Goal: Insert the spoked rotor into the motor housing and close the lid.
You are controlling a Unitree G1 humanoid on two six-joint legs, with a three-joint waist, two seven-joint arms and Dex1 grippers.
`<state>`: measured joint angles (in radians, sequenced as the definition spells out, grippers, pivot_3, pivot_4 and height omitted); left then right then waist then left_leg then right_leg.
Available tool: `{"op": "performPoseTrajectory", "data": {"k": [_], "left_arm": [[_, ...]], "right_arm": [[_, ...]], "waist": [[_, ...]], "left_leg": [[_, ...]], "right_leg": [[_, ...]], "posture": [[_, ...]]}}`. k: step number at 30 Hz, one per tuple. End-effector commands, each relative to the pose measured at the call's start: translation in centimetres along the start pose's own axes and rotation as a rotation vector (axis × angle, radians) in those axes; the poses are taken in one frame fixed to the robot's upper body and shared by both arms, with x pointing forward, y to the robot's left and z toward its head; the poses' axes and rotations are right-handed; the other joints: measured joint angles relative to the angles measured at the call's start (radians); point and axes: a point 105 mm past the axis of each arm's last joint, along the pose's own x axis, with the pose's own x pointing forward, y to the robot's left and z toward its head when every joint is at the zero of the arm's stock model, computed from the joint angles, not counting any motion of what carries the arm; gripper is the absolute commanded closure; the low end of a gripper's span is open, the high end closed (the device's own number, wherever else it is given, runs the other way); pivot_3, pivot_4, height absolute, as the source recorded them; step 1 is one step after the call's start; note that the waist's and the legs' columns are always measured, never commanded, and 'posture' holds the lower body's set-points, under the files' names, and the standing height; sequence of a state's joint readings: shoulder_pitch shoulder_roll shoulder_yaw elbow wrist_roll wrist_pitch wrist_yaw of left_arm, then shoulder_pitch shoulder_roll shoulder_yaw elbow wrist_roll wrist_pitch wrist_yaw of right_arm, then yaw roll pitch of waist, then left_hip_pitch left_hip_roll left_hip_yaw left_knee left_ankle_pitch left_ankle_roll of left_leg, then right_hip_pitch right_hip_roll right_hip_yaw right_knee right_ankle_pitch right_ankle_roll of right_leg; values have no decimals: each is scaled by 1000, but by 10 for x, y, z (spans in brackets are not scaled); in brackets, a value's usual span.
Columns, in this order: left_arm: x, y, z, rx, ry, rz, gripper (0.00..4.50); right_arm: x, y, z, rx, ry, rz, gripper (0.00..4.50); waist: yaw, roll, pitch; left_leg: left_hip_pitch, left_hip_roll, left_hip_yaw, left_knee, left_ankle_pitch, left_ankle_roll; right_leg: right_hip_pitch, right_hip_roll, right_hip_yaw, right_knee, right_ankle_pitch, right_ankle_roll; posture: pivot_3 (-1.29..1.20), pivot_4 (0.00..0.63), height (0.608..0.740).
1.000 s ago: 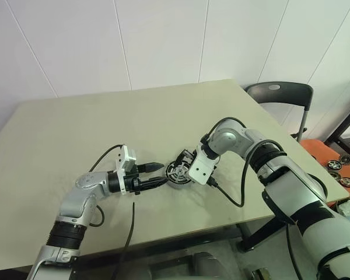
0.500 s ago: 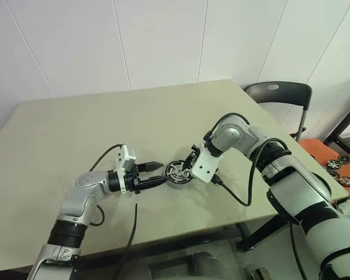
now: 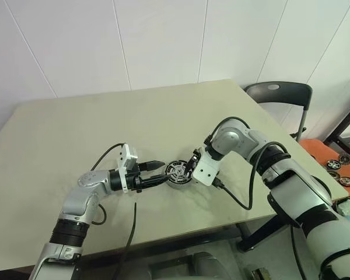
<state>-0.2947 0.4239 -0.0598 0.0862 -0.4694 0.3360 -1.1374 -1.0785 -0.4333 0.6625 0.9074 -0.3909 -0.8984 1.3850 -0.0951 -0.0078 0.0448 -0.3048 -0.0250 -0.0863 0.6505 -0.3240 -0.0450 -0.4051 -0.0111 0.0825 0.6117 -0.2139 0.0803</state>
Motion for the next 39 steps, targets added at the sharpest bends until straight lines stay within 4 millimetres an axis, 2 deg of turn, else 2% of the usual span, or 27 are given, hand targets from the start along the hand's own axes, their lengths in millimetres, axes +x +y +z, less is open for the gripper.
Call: {"op": "performPoseTrajectory", "data": {"k": [1, 9, 17, 22, 30, 31, 39], "left_arm": [[2, 0, 12, 40, -28, -3, 1478], [2, 0, 12, 37, -36, 5, 1478], [1, -1, 12, 36, -43, 14, 1478], [2, -1, 11, 35, -44, 16, 1478], [3, 0, 12, 37, -44, 16, 1478], [3, 0, 12, 37, -45, 15, 1478], [4, 1, 12, 39, -49, 18, 1478]], "right_arm": [[-1, -6, 2, -23, 9, -8, 1934], [5, -4, -1, -8, 17, -5, 1934], [0, 1, -14, 29, 65, -7, 1934], [3, 5, -12, 23, 49, 6, 1934], [5, 4, -8, 0, 28, 2, 4267], [6, 5, -9, -1, 31, 4, 4403], [5, 2, -9, -23, 40, -11, 4403]], "waist": [[-1, 0, 0], [0, 0, 0], [1, 0, 0], [1, 0, 0], [-4, -1, 0], [-5, 0, 0], [-5, -1, 0]], "left_leg": [[0, 0, 0, 0, 0, 0], [1, 0, 0, 0, 0, 0], [1, 0, 0, 2, 0, 0], [1, -1, 0, 5, 0, 0], [3, 0, 0, 6, 0, 0], [3, 0, 0, 6, 0, 0], [3, 0, 0, 6, 0, 0]], "right_leg": [[0, 0, 0, 0, 0, 0], [0, 0, 0, 0, 0, 0], [2, 0, 0, 0, 0, 0], [4, 0, 0, 0, -1, 0], [6, 0, 0, 1, -1, 0], [6, 1, 0, 1, -2, 2], [5, 1, 0, 1, -2, 2]], "posture": [[0, 0, 740], [0, 0, 740], [0, 0, 740], [0, 0, 740], [0, 0, 740], [0, 0, 740], [0, 0, 740]]}}
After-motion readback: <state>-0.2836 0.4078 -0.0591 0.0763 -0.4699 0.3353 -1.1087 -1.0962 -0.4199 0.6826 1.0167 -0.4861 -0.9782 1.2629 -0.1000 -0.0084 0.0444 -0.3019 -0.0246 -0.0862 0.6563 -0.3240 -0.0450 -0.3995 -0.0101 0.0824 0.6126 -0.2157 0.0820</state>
